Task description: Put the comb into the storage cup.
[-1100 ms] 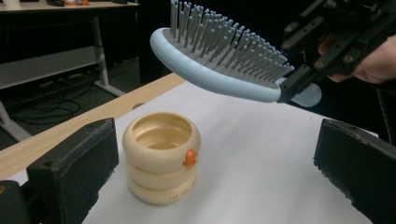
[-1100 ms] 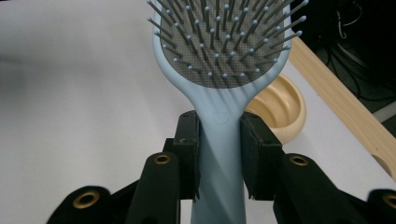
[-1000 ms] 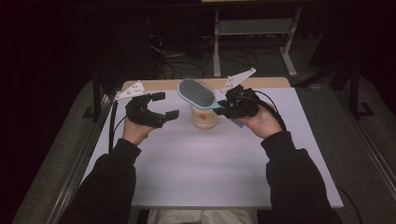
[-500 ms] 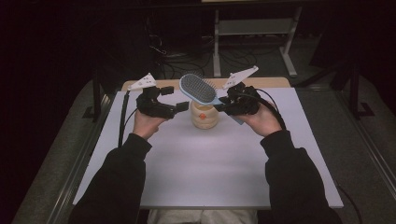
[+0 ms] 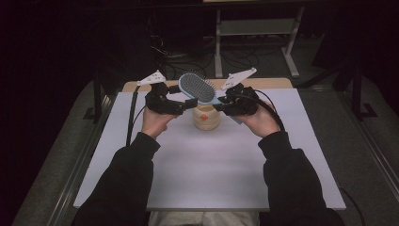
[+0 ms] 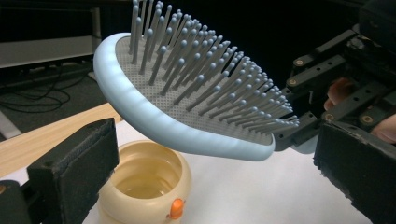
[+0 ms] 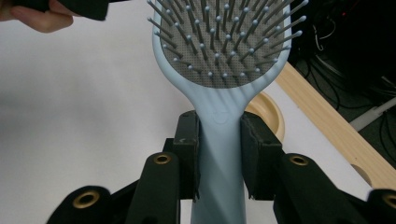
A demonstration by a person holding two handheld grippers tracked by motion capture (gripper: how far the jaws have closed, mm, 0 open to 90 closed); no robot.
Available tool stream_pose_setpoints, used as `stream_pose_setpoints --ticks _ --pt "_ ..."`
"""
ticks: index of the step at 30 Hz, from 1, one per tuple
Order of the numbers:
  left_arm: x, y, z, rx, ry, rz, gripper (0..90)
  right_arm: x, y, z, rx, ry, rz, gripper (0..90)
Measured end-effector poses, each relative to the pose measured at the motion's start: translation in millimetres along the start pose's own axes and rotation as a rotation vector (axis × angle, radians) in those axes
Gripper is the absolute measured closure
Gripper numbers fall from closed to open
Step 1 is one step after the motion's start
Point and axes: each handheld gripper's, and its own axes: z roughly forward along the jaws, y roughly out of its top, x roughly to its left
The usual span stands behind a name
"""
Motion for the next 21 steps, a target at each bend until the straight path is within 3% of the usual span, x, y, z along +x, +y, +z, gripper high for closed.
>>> stream_pose_setpoints --ticks 8,11,17,21 --pt "-2.3 8.0 5.1 -0.032 0.021 -0.026 3.9 -0.6 0.7 1.6 -0.007 -0.014 0.005 68.6" --pt "-1.1 10.8 7.3 -0.044 0.017 -0.080 5.4 -1.1 0.6 1.5 -0.012 -0.020 0.008 68.6" --pt "-1.5 14.7 11.0 -0.066 0.000 -0.118 7.2 -1.7 1.2 0.3 -0.025 -0.033 0.013 68.6" --pt "0.0 14.5 14.5 -0.083 -0.011 -0.158 13.2 -3.1 1.3 0.4 -0.038 -0.029 0.016 68.5"
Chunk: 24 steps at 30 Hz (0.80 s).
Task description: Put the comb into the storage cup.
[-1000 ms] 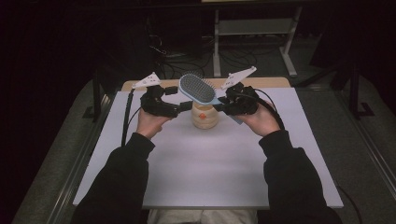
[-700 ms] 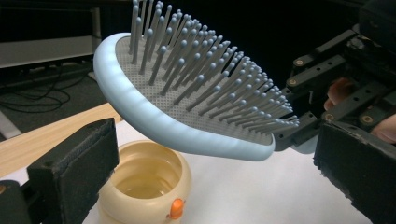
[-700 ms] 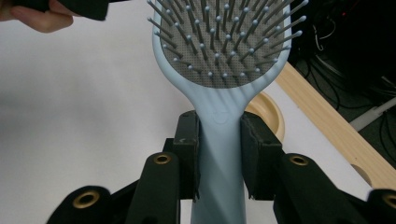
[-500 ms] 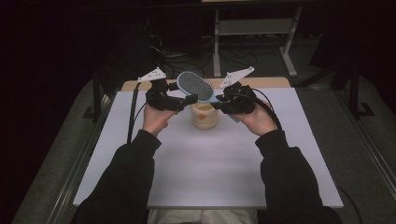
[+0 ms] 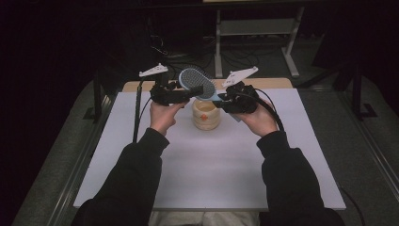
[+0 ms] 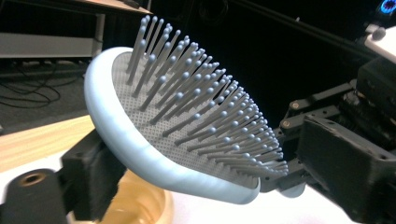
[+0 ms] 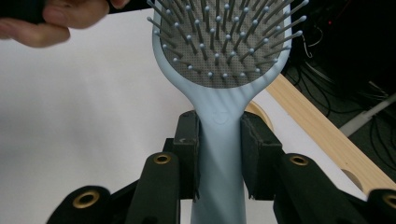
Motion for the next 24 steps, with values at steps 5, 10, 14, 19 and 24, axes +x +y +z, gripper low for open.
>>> stream_pose_setpoints --ticks 5,10,14,19,24 --pt "2.9 0.6 -0.3 -0.026 0.011 -0.034 22.4 0.1 0.3 0.1 -0.008 0.000 0.001 68.6" --pt "6.0 1.5 -0.7 -0.036 -0.013 -0.092 33.1 0.1 0.2 1.5 -0.008 0.000 0.000 68.6" --pt "5.9 2.5 -0.4 -0.041 -0.029 -0.112 38.5 0.6 0.1 4.2 -0.004 -0.005 -0.006 68.6" --pt "7.6 3.1 1.2 -0.051 -0.067 -0.149 45.7 -0.1 -0.1 8.1 -0.008 -0.007 -0.002 68.7" --pt "9.1 5.8 2.1 -0.029 -0.105 -0.135 51.4 -0.1 -1.3 11.3 0.007 -0.011 -0.002 68.9"
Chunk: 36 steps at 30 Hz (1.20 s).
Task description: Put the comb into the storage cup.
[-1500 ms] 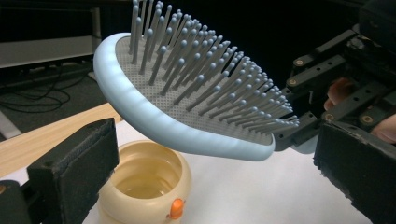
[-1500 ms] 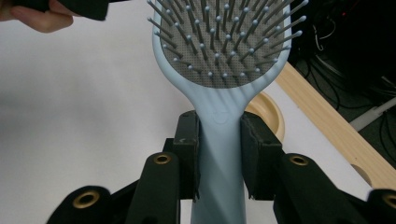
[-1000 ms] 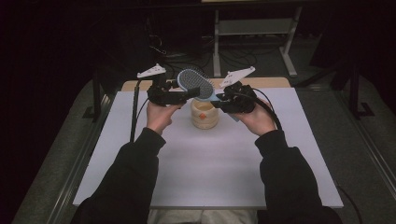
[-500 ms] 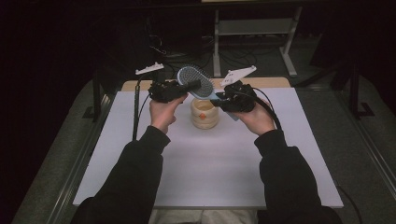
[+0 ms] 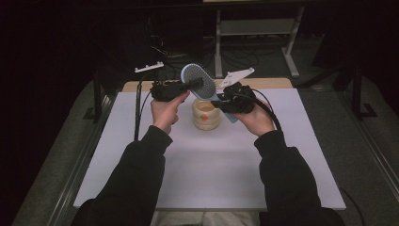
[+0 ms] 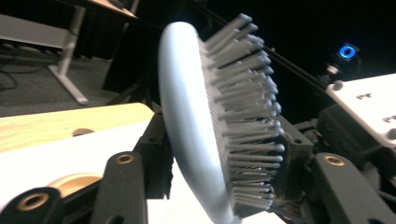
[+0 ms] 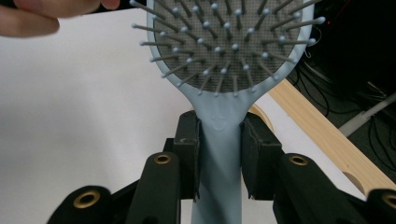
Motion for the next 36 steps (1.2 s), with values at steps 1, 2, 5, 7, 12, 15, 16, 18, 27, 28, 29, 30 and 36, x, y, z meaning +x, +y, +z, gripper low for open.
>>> stream_pose_setpoints --ticks 1,2,5,7,12,15,16,18,27,28,29,30,36 --pt "-0.5 0.6 0.1 0.004 0.001 0.006 52.1 0.2 -0.2 0.9 0.003 0.000 0.000 68.9" --pt "-1.1 1.1 0.1 0.006 0.004 0.014 52.5 0.4 -0.1 1.4 0.004 -0.004 -0.001 68.9" --pt "-4.3 2.7 0.4 0.008 0.009 0.040 54.0 0.6 0.3 3.1 0.005 -0.005 0.002 68.9" --pt "-7.9 4.6 1.7 0.023 0.016 0.076 55.1 0.6 0.3 4.4 0.009 -0.005 0.007 68.7" --pt "-15.8 7.7 6.6 0.059 0.039 0.138 56.2 -1.9 -1.1 7.7 0.017 -0.002 0.039 65.7" --pt "-16.8 7.7 9.8 0.075 0.034 0.148 56.5 -4.1 -2.4 7.7 0.009 0.001 0.054 58.9" --pt "-17.0 8.0 10.6 0.080 0.036 0.153 56.5 -4.8 -2.7 7.8 0.010 0.006 0.059 57.3" --pt "-18.3 9.4 11.8 0.086 0.044 0.165 56.6 -5.9 -3.5 7.3 0.019 0.003 0.071 53.6" --pt "-24.8 23.5 10.4 0.084 0.055 0.201 56.5 -16.9 -14.6 0.1 -0.003 0.036 0.164 38.7" --pt "-25.0 25.1 10.0 0.081 0.056 0.201 56.5 -18.3 -16.1 -1.3 -0.007 0.042 0.174 37.5" --pt "-24.9 26.8 9.4 0.081 0.059 0.202 56.4 -19.7 -17.8 -2.6 -0.012 0.045 0.179 34.9" --pt "-24.9 28.8 9.0 0.082 0.062 0.206 56.4 -20.7 -19.2 -3.9 -0.012 0.042 0.188 31.9" --pt "-24.1 37.7 6.7 0.079 0.080 0.222 56.4 -25.6 -27.7 -7.6 -0.016 0.051 0.239 14.0"
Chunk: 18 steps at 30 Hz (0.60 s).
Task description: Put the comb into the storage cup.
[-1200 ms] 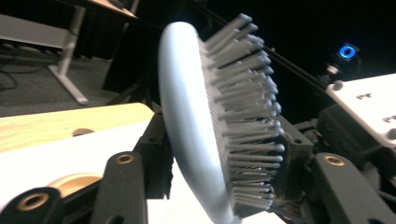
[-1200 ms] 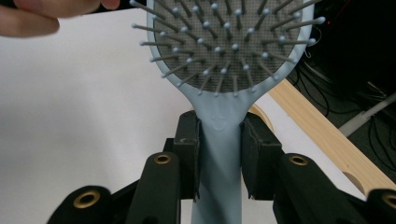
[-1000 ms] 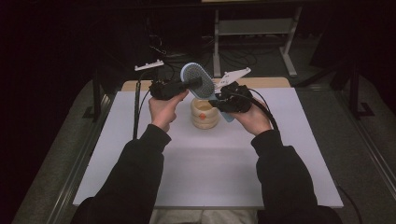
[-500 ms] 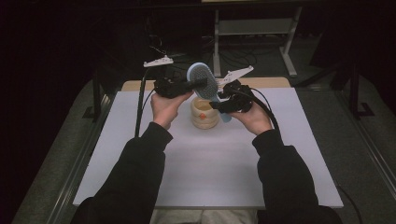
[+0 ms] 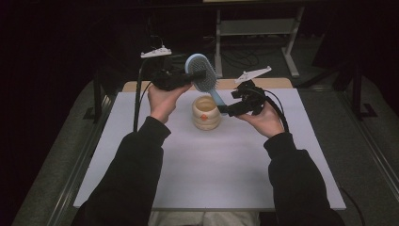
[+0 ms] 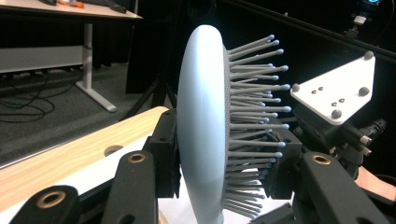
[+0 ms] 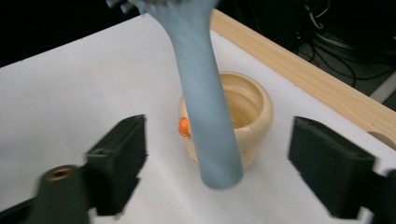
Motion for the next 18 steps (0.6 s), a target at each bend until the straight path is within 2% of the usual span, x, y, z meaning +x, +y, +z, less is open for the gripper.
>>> stream_pose_setpoints --ticks 2,5,9,18 --pt "0.8 2.4 -1.2 -0.007 0.008 0.001 56.3 -1.8 -3.1 -1.4 -0.010 0.001 0.020 11.8" --pt "2.1 6.1 -1.8 -0.014 0.013 0.003 56.3 -4.4 -7.2 -2.1 -0.004 0.001 0.045 0.0" --pt "1.8 10.3 -1.4 -0.023 0.013 0.004 56.1 -4.0 -12.4 -5.9 0.000 0.013 0.047 0.0" --pt "1.4 28.2 -5.7 -0.010 0.033 0.045 56.0 -10.3 -34.2 -18.8 -0.036 -0.011 0.066 0.0"
